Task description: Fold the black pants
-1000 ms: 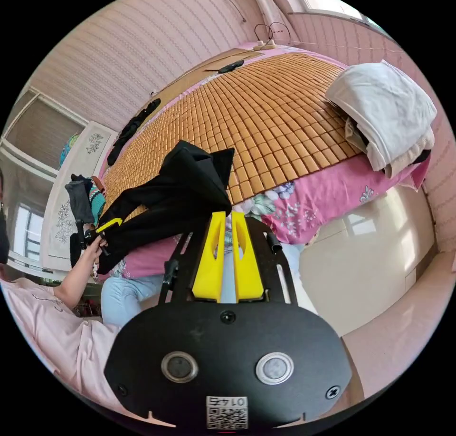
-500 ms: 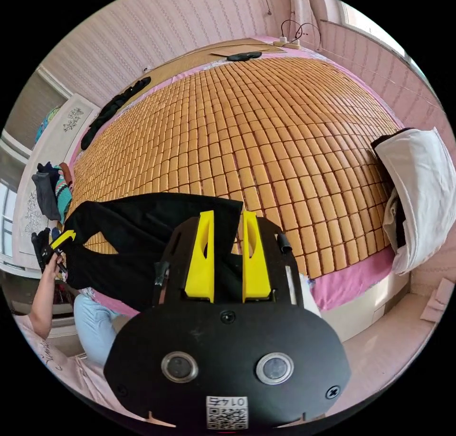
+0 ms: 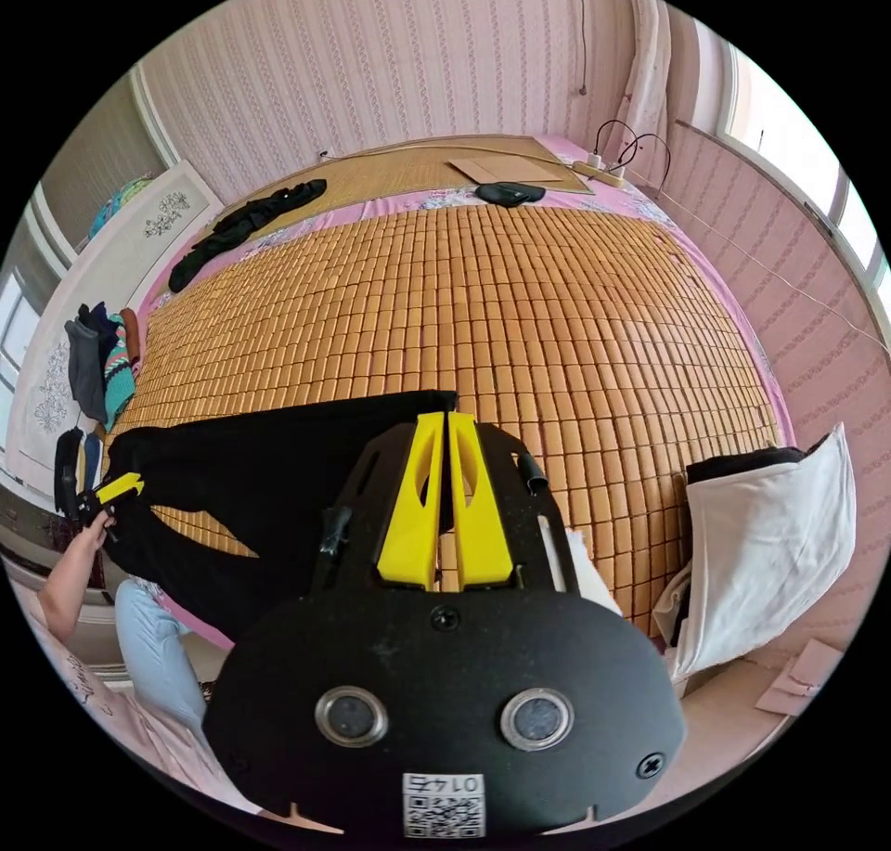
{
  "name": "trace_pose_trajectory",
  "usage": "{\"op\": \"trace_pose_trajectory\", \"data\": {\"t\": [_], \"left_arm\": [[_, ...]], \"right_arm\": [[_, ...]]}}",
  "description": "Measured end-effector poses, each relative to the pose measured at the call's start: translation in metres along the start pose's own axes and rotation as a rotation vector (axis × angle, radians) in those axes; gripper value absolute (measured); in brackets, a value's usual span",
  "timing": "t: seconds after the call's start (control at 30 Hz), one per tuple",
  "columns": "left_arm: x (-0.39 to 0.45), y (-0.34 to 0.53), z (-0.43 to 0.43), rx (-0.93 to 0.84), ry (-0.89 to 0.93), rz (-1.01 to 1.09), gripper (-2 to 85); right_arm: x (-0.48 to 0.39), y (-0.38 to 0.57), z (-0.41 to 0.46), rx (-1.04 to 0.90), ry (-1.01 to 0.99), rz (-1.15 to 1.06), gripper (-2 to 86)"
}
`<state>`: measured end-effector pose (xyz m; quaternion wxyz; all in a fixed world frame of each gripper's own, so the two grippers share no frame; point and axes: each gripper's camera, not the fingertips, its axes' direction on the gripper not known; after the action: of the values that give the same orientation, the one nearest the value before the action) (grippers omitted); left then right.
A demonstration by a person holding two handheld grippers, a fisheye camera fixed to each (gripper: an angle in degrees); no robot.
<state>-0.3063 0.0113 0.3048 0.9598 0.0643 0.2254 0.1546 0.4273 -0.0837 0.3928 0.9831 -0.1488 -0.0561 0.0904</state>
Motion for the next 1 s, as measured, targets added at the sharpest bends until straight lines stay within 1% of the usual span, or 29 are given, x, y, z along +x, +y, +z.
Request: {"op": "trace_pose_trajectory", "data": {"t": [0.07,0.13,0.2,0.27,0.3,0.4,0.43,0.47,0.5,0.57,0.6,0.67,0.7,0.77,0.8,0.87,0.93,0.97,1.0], "left_arm": [[-0.005,0.003,-0.009,0.021,0.009,-0.001,6.7],[-0.021,0.012,-0.027,0.052,0.031,-0.046,6.8],[-0.039,0.027,-0.043,0.072,0.035,-0.103,7.0],[-0.06,0.05,-0.063,0.093,0.017,-0.182,7.2],[-0.075,0.072,-0.077,0.105,-0.001,-0.242,7.3],[-0.11,0.143,-0.108,0.099,-0.063,-0.432,8.0],[-0.122,0.175,-0.117,0.087,-0.093,-0.511,8.2],[-0.127,0.19,-0.121,0.078,-0.105,-0.548,8.3],[-0.135,0.219,-0.128,0.061,-0.124,-0.613,8.4],[-0.146,0.257,-0.135,0.039,-0.146,-0.697,8.8],[-0.153,0.28,-0.139,0.04,-0.153,-0.753,9.2],[-0.166,0.31,-0.143,0.07,-0.144,-0.847,10.0],[-0.174,0.328,-0.143,0.098,-0.122,-0.907,10.8],[-0.184,0.347,-0.141,0.139,-0.088,-0.969,11.9],[-0.19,0.357,-0.137,0.162,-0.063,-0.991,12.7],[-0.2,0.368,-0.131,0.201,-0.014,-1.039,13.6],[-0.209,0.376,-0.125,0.286,0.067,-1.06,13.8],[-0.211,0.377,-0.124,0.302,0.08,-1.062,13.8],[-0.213,0.377,-0.121,0.337,0.112,-1.061,13.5]], "right_arm": [[-0.004,-0.028,0.025,-0.049,-0.017,0.028,-0.6],[-0.008,-0.044,0.041,-0.082,0.002,0.038,-0.5],[-0.013,-0.057,0.055,-0.107,0.061,0.037,-0.3],[-0.017,-0.071,0.07,-0.161,0.16,0.094,0.4],[-0.021,-0.074,0.071,-0.164,0.166,0.093,0.7],[-0.075,-0.092,0.071,-0.105,0.124,-0.077,2.6],[-0.112,-0.099,0.075,-0.095,0.094,-0.196,3.0],[-0.157,-0.107,0.08,-0.094,0.05,-0.32,3.8],[-0.182,-0.11,0.084,-0.095,0.014,-0.387,4.2],[-0.294,-0.117,0.098,-0.11,-0.135,-0.643,5.8],[-0.324,-0.117,0.101,-0.115,-0.176,-0.699,6.1],[-0.439,-0.112,0.113,-0.134,-0.323,-0.9,7.4],[-0.467,-0.109,0.116,-0.134,-0.347,-0.943,7.7],[-0.567,-0.098,0.127,-0.145,-0.413,-1.08,8.9],[-0.589,-0.095,0.13,-0.15,-0.422,-1.103,9.3],[-0.664,-0.086,0.141,-0.157,-0.456,-1.169,10.4],[-0.705,-0.081,0.152,-0.16,-0.447,-1.194,10.6],[-0.726,-0.078,0.162,-0.173,-0.436,-1.2,10.7],[-0.735,-0.077,0.168,-0.184,-0.425,-1.203,10.6]]}}
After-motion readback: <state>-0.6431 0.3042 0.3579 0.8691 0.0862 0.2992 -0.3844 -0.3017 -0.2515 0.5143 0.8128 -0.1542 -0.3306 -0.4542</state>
